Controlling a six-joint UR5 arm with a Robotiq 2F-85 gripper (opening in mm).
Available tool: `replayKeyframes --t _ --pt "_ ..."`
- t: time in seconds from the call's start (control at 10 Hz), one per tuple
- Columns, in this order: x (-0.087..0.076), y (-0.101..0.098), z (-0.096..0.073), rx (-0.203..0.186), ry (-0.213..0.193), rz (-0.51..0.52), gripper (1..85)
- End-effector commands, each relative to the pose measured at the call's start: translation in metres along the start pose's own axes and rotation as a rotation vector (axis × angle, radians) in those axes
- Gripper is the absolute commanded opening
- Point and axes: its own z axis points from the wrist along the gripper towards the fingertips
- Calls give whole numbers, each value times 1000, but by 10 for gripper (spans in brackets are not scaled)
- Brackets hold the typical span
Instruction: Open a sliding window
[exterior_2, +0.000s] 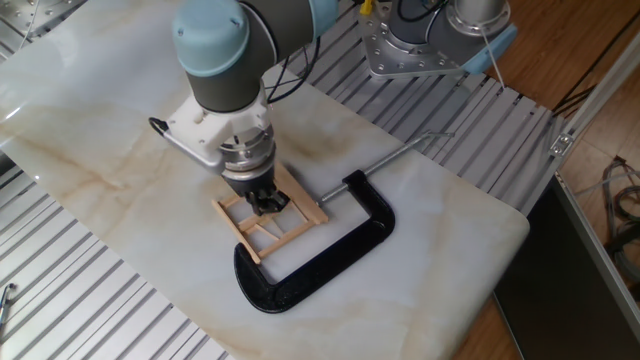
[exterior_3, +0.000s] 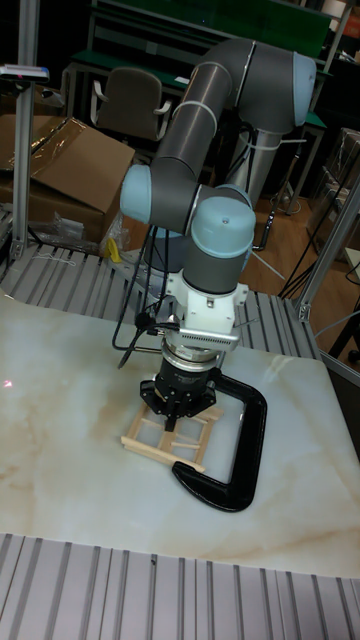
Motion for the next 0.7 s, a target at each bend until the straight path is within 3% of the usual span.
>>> replayKeyframes --t 0.0,0.6 --pt "5 -13 -1 8 -6 -24 7" --pt "0 -21 7 21 -48 -45 7"
